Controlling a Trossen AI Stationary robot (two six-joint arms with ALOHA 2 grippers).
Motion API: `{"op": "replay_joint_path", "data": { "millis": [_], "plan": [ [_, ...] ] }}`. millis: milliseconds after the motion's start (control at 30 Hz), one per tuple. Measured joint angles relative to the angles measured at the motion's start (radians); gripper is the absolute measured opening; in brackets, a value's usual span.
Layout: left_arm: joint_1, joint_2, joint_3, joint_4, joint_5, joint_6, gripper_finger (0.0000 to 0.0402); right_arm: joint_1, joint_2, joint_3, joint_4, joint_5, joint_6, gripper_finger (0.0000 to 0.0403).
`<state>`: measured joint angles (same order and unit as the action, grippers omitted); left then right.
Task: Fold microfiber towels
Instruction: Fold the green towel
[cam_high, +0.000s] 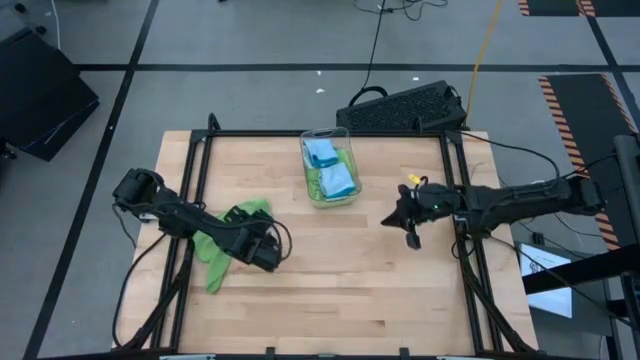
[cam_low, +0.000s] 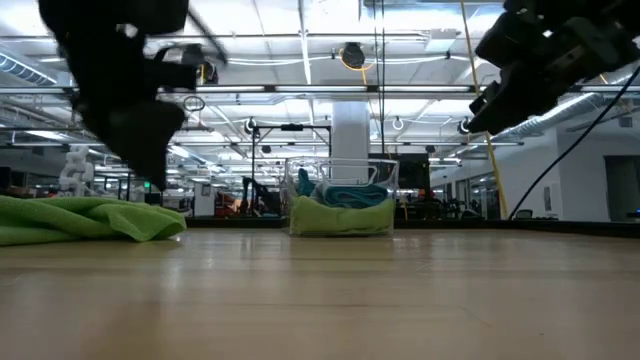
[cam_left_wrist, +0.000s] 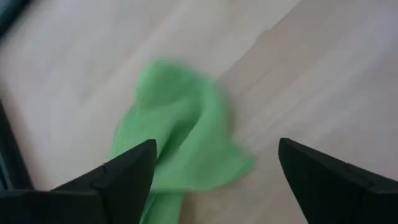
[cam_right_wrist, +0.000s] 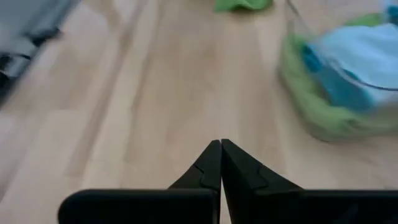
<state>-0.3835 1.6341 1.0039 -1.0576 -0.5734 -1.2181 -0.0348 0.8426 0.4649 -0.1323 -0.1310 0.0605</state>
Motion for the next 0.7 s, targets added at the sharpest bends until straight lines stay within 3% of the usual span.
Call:
{"op": "replay_joint_path", "data": {
  "millis": [167, 333, 467, 633, 700],
  "plan": [
    [0.037, 0.0, -0.13, 0.021, 0.11, -0.099, 0.0339, 0.074, -0.003, -0.099, 0.149, 0.004, 0.052, 0.0003],
    [0.088, 0.0, -0.214, 0.062, 0.131, -0.134, 0.0301, 0.14, 0.015, -0.152, 0.219, 0.076, 0.091, 0.0003],
    [0.126, -0.006, -0.266, 0.211, 0.136, -0.011, 0.0221, 0.205, 0.018, -0.189, 0.305, 0.109, 0.126, 0.0003],
    [0.129, 0.002, -0.243, 0.285, 0.092, 0.058, 0.0047, 0.295, 0.018, -0.259, 0.464, 0.133, 0.183, 0.0004],
    [0.124, 0.002, -0.209, 0.285, 0.094, 0.066, 0.0019, 0.327, 0.018, -0.283, 0.504, 0.168, 0.193, 0.0004]
  ]
}}
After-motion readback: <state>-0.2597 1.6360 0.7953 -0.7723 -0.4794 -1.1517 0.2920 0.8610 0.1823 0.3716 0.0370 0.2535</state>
